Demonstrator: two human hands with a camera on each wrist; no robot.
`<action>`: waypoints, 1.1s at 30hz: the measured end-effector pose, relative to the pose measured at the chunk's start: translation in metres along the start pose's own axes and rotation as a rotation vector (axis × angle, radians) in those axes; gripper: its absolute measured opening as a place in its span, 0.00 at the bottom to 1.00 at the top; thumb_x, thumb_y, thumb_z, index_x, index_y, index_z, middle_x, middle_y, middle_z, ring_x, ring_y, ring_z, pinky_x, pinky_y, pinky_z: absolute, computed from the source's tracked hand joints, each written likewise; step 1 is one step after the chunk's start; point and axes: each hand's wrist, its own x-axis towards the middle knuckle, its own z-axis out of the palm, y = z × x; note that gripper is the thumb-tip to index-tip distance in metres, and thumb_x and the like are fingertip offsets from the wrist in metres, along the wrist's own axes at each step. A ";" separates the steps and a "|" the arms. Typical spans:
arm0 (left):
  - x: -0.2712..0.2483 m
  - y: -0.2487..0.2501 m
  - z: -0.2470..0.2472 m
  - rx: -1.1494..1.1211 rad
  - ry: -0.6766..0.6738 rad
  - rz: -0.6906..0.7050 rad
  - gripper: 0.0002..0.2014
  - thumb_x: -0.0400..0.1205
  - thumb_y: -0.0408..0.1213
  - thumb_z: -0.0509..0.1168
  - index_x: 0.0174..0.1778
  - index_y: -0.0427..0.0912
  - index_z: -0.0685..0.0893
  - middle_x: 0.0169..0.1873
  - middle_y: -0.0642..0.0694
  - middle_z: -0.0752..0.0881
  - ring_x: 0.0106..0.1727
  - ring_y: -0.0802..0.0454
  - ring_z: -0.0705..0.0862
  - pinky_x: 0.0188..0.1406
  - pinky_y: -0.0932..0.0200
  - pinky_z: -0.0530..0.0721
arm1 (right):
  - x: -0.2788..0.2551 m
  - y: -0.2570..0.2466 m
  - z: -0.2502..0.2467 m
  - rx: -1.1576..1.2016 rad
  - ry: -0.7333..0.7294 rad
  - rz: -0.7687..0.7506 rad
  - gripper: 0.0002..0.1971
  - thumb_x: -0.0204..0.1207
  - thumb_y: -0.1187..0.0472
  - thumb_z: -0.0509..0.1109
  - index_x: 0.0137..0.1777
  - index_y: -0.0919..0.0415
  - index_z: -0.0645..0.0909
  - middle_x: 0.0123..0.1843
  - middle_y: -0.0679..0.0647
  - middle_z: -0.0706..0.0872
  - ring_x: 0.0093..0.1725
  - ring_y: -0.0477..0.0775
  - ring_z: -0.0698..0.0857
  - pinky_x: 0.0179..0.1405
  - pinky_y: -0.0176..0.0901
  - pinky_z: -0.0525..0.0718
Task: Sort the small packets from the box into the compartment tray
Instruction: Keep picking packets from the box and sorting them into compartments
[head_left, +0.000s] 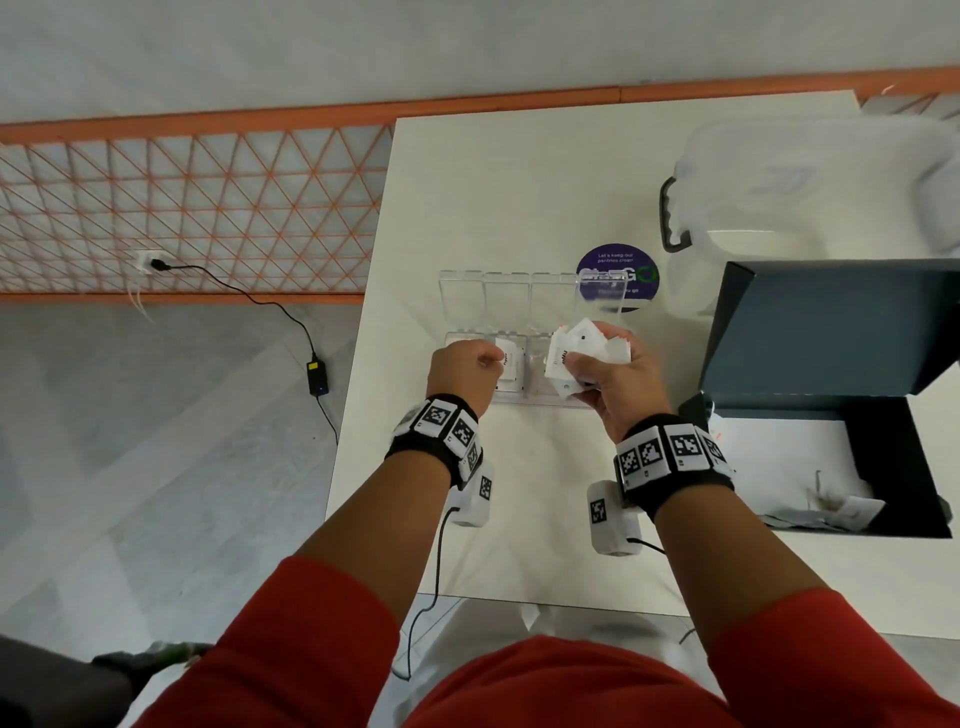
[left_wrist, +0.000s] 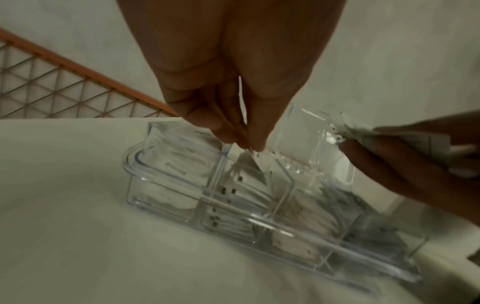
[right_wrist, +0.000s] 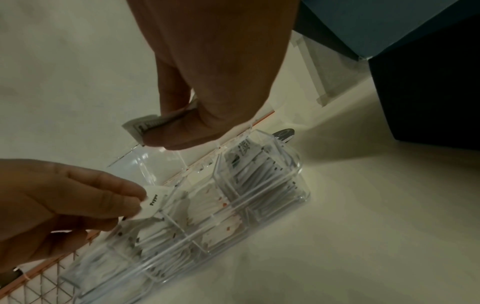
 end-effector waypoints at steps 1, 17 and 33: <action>0.001 -0.001 0.002 0.029 -0.013 0.011 0.09 0.79 0.32 0.68 0.53 0.43 0.90 0.49 0.47 0.89 0.48 0.53 0.85 0.51 0.68 0.79 | 0.000 0.000 0.000 0.000 -0.001 0.001 0.23 0.71 0.77 0.74 0.62 0.55 0.82 0.55 0.57 0.87 0.51 0.59 0.89 0.44 0.55 0.91; 0.009 -0.007 0.005 0.360 -0.105 0.150 0.13 0.82 0.38 0.61 0.60 0.47 0.85 0.59 0.46 0.75 0.50 0.47 0.81 0.49 0.56 0.81 | -0.001 0.003 0.002 0.009 -0.041 0.012 0.22 0.73 0.80 0.71 0.59 0.55 0.82 0.51 0.55 0.88 0.47 0.55 0.89 0.35 0.47 0.90; 0.007 0.017 -0.012 -0.110 -0.274 0.357 0.17 0.71 0.33 0.78 0.55 0.49 0.89 0.53 0.58 0.80 0.45 0.60 0.81 0.46 0.81 0.75 | 0.000 0.012 0.017 -0.016 -0.108 0.023 0.16 0.73 0.75 0.73 0.56 0.56 0.86 0.42 0.54 0.91 0.41 0.57 0.90 0.39 0.52 0.90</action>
